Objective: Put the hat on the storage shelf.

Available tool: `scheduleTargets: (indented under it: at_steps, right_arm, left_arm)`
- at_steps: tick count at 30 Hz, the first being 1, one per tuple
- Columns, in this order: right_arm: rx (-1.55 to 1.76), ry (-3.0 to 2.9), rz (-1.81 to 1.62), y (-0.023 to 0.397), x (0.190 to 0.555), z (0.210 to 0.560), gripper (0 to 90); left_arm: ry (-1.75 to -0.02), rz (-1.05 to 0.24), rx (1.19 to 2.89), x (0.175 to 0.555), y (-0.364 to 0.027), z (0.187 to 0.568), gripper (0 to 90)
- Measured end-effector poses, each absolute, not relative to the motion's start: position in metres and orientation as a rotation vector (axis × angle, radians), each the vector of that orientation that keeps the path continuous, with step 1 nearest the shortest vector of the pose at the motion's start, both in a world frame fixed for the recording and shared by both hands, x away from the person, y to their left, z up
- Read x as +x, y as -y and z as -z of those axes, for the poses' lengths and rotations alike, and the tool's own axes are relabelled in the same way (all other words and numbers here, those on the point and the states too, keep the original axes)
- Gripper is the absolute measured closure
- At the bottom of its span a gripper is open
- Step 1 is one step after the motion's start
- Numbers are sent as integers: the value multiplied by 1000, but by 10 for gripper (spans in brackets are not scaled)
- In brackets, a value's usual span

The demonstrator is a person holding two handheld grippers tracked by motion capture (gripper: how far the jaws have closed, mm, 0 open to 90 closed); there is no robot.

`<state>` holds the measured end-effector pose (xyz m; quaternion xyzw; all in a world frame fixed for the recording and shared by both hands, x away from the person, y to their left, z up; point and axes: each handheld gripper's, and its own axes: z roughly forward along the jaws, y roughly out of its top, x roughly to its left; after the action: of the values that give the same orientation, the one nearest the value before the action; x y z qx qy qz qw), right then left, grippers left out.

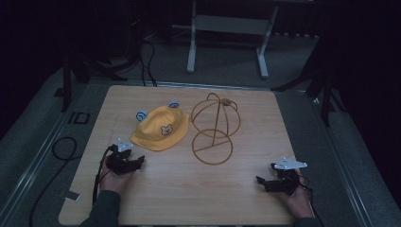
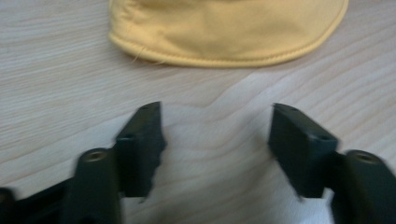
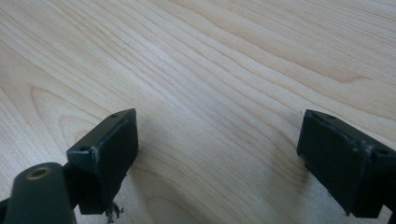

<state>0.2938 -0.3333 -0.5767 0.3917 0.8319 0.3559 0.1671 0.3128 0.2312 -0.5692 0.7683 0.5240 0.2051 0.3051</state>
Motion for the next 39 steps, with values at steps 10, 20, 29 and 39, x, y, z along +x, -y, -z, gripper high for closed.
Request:
scheduleTargets:
  at_steps: [10,20,29,39]
  right_arm:
    - [1115,-2367,-1013,333,294,577,124]
    - [1115,-2367,-1013,333,294,577,124]
    - [1115,-2367,-1013,333,294,577,124]
    - [1115,-2367,-1013,333,294,577,124]
  left_arm:
    - [-1356,-578,2056,302,-241,558,508]
    - [-1310,-527,2084,299,-241,538,537]
    - [-1200,-502,2111,301,-245,522,539]
    - [-1094,-493,2144,314,-250,496,542]
